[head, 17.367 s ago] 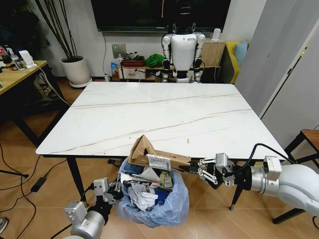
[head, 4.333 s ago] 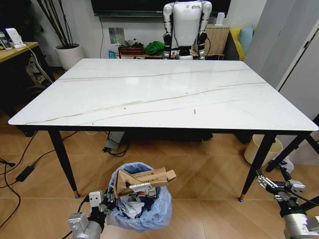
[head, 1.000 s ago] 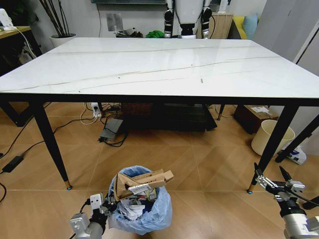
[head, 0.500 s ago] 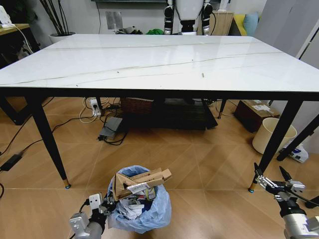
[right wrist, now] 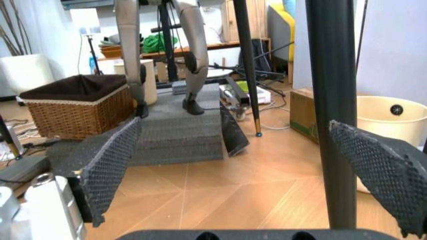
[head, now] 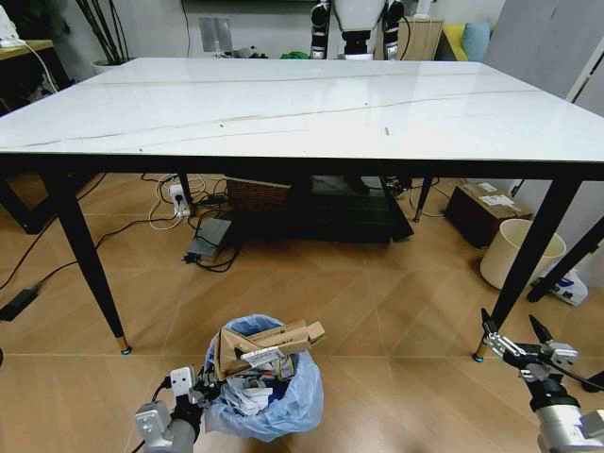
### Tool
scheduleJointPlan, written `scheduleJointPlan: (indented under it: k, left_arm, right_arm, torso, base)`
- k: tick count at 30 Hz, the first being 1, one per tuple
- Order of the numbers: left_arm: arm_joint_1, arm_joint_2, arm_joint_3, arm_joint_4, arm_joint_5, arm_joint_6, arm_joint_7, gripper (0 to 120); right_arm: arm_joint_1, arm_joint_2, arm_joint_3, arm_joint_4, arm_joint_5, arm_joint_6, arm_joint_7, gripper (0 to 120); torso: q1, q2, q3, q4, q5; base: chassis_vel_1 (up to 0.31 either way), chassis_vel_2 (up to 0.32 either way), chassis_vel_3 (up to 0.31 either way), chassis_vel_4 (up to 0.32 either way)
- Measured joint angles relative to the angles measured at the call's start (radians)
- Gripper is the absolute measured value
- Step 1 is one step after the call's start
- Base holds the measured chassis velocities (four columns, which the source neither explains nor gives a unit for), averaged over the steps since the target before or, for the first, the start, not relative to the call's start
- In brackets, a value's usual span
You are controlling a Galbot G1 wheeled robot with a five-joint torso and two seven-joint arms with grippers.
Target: Pick up the trash bin and place the trash from the table into it.
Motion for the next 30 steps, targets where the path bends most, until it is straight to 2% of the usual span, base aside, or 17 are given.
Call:
scheduleJointPlan:
  k: [10, 30]
  left_arm:
    - [0.000, -0.002, -0.001, -0.004, 0.001, 0.001, 0.001, 0]
    - [-0.004, -0.008, 0.000, -0.006, 0.003, -0.006, 0.002, 0]
  right_arm:
    - [0.000, 0.000, 0.000, 0.000, 0.000, 0.000, 0.000, 100]
    - [0.000, 0.000, 0.000, 0.000, 0.000, 0.000, 0.000, 100]
  torso:
    - [-0.003, -0.040, -0.037, 0.0000, 0.0000]
    - [-0.004, -0.049, -0.038, 0.0000, 0.0000]
  base:
    - [0.000, 0.000, 0.000, 0.000]
    - [0.000, 0.000, 0.000, 0.000]
